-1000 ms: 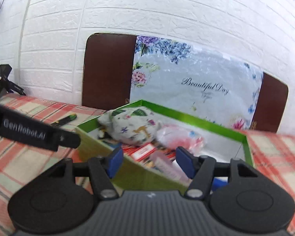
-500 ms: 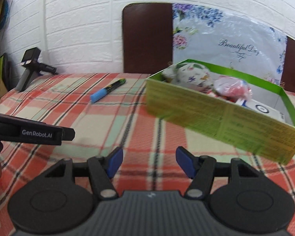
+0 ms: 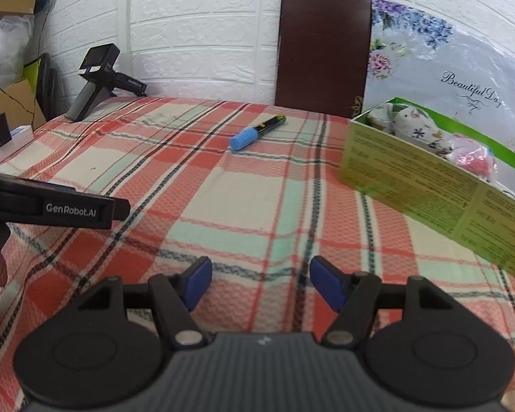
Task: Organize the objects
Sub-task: 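Withdraw both grippers and move toward the blue-capped marker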
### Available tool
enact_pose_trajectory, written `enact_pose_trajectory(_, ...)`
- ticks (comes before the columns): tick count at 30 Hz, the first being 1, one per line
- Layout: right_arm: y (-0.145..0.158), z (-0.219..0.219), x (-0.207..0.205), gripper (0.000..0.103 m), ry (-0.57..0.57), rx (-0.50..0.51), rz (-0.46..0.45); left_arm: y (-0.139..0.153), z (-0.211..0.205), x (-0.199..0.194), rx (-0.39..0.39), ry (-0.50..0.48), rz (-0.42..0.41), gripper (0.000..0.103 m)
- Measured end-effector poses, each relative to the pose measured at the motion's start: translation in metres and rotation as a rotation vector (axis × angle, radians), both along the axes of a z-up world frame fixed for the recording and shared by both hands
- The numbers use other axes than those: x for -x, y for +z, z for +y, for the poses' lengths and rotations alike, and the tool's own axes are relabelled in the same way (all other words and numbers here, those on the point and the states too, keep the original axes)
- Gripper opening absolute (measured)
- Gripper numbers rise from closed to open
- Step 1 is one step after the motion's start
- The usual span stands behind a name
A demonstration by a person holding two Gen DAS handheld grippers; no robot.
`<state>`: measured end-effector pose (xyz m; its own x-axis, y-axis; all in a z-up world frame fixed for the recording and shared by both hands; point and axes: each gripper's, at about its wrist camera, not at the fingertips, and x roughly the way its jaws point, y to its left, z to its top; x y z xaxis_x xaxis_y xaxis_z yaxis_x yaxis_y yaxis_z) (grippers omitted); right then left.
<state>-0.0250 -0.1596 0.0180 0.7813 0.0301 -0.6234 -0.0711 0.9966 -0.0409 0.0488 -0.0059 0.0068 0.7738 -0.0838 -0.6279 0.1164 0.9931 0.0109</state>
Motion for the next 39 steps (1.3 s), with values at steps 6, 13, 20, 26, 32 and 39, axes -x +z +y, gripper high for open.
enact_pose_trajectory(6, -0.001, 0.011, -0.008, 0.073, 0.008, 0.008, 0.002, -0.004, 0.013, -0.005, -0.016, 0.025, -0.024, 0.084)
enact_pose_trajectory(13, -0.006, 0.017, -0.015, 0.082, 0.006, 0.008, -0.015, -0.010, 0.021, -0.014, -0.031, 0.031, -0.061, 0.097)
enact_pose_trajectory(20, -0.011, 0.012, -0.018, 0.086, 0.001, -0.029, -0.027, -0.012, 0.022, -0.018, -0.017, 0.015, -0.071, 0.103)
enact_pose_trajectory(26, -0.012, 0.010, -0.016, 0.090, 0.009, -0.054, -0.034, -0.013, 0.021, -0.017, -0.022, 0.013, -0.078, 0.103)
enact_pose_trajectory(32, -0.012, 0.011, -0.015, 0.093, 0.014, -0.059, -0.035, -0.013, 0.021, -0.017, -0.021, 0.013, -0.078, 0.103)
enact_pose_trajectory(39, -0.012, 0.012, -0.015, 0.096, 0.015, -0.059, -0.033, -0.013, 0.021, -0.017, -0.021, 0.013, -0.078, 0.103)
